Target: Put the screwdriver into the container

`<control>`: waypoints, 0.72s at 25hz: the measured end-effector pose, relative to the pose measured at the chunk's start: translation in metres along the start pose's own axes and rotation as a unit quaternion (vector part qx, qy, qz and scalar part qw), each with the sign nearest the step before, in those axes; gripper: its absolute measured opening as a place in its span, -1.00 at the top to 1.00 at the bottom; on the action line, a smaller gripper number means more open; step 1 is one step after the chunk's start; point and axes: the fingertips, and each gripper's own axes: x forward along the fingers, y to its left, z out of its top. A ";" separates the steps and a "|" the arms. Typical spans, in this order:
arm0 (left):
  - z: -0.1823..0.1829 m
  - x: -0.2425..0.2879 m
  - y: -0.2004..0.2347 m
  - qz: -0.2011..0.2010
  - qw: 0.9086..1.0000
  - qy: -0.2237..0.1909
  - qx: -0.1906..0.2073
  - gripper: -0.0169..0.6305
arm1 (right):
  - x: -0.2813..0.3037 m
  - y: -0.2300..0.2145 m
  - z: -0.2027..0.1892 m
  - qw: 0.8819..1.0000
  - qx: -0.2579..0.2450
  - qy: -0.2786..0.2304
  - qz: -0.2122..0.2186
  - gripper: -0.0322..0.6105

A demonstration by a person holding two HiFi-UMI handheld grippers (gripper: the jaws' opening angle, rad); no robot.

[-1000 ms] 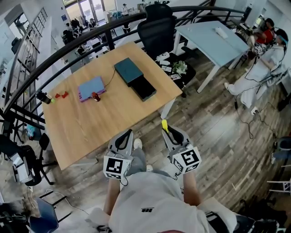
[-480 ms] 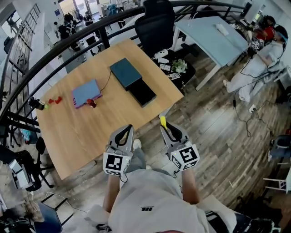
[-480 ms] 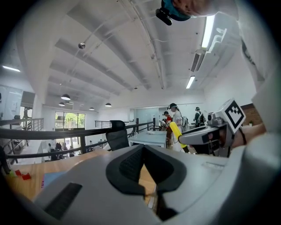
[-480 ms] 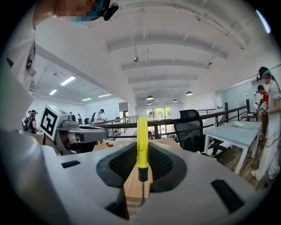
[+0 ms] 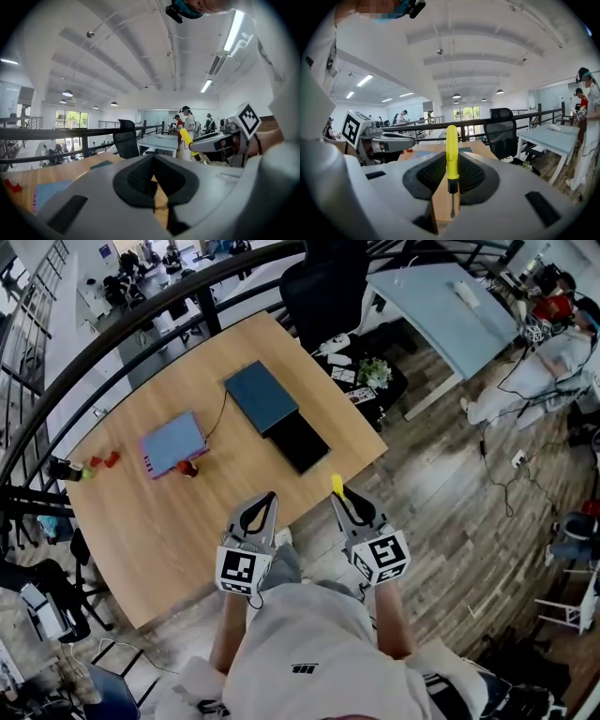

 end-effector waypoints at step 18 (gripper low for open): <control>-0.064 0.068 0.083 -0.038 0.996 0.056 -0.066 0.93 | 0.125 -0.035 -0.063 0.991 0.037 0.126 -0.021 0.68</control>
